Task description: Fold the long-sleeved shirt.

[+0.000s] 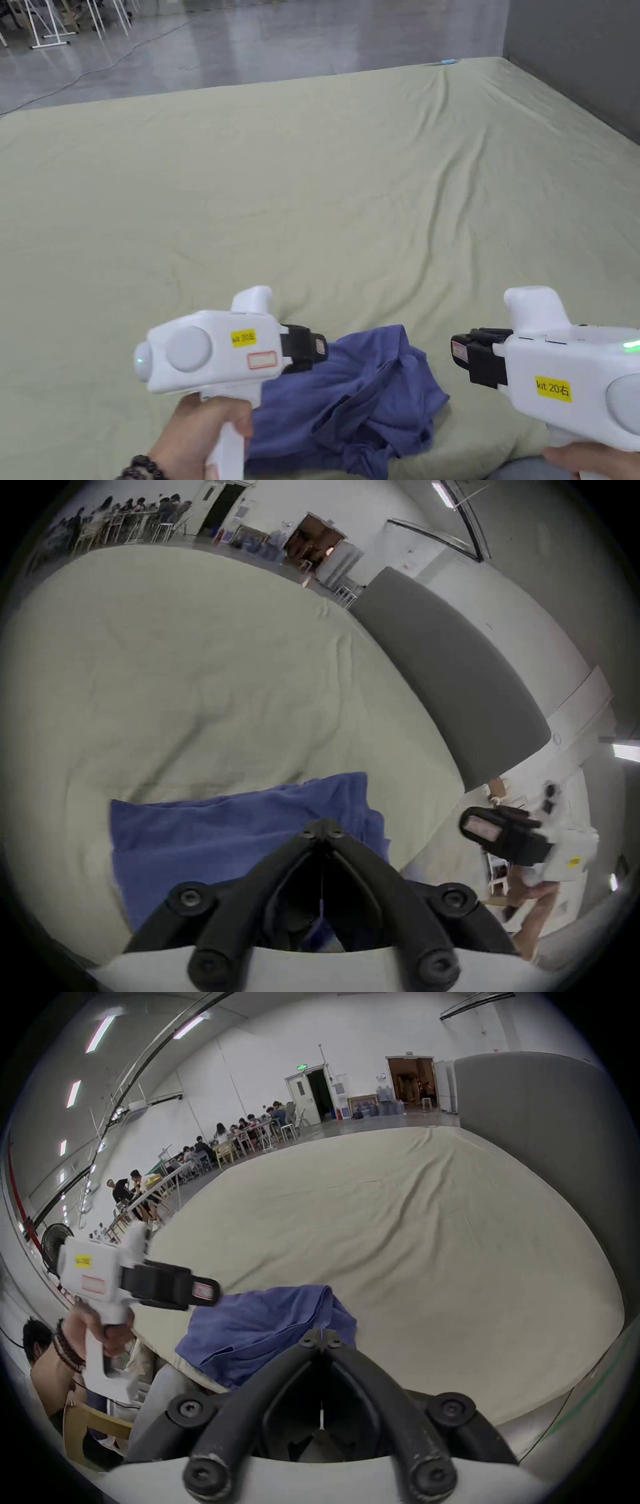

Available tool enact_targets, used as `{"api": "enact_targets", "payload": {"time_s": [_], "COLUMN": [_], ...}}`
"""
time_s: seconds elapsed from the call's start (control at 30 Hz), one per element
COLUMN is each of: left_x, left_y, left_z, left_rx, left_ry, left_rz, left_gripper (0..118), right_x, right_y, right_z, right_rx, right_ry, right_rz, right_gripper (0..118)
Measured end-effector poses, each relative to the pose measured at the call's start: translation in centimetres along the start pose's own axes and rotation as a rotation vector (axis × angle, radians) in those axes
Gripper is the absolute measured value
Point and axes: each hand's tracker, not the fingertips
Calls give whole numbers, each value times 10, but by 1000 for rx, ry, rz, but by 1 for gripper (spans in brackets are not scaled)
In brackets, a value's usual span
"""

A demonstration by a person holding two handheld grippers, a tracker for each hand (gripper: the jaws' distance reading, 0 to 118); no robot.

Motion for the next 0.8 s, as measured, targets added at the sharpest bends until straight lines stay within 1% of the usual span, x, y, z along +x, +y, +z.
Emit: {"api": "enact_targets", "payload": {"time_s": [0.17,0.3,0.4,0.5,0.6,0.63,0.67,0.73,0.8], "left_x": [17,40,47,44,43,43,41,32,16], "left_y": [-27,-46,-54,-52,-35,-29,-19,-8,0], "left_z": [-68,-102,-114,-116,-96,-81,-64,-27,8], "left_rx": [-145,-170,-153,-144,-165,-145,-85,-10,45], "left_ry": [-53,-53,-80,-113,-103,-105,-118,-150,-152], "left_rz": [7,20,33,114,107,83,64,83,101], "left_gripper": [0,0,0,0,0,0,0,0,0], "right_x": [7,15,19,21,19,16,12,0,-12], "right_y": [-3,-5,-7,-7,-3,0,3,11,18], "right_z": [3,6,7,8,6,6,4,-3,-16], "right_rx": [-13,-20,-22,-22,-19,-16,-11,-1,-2], "right_ry": [-19,-38,-50,-57,-59,-52,-40,5,85], "right_rz": [-12,-21,-28,-36,-41,-37,-33,-26,-37], "right_gripper": [0,0,0,0,0,0,0,0,0]}}
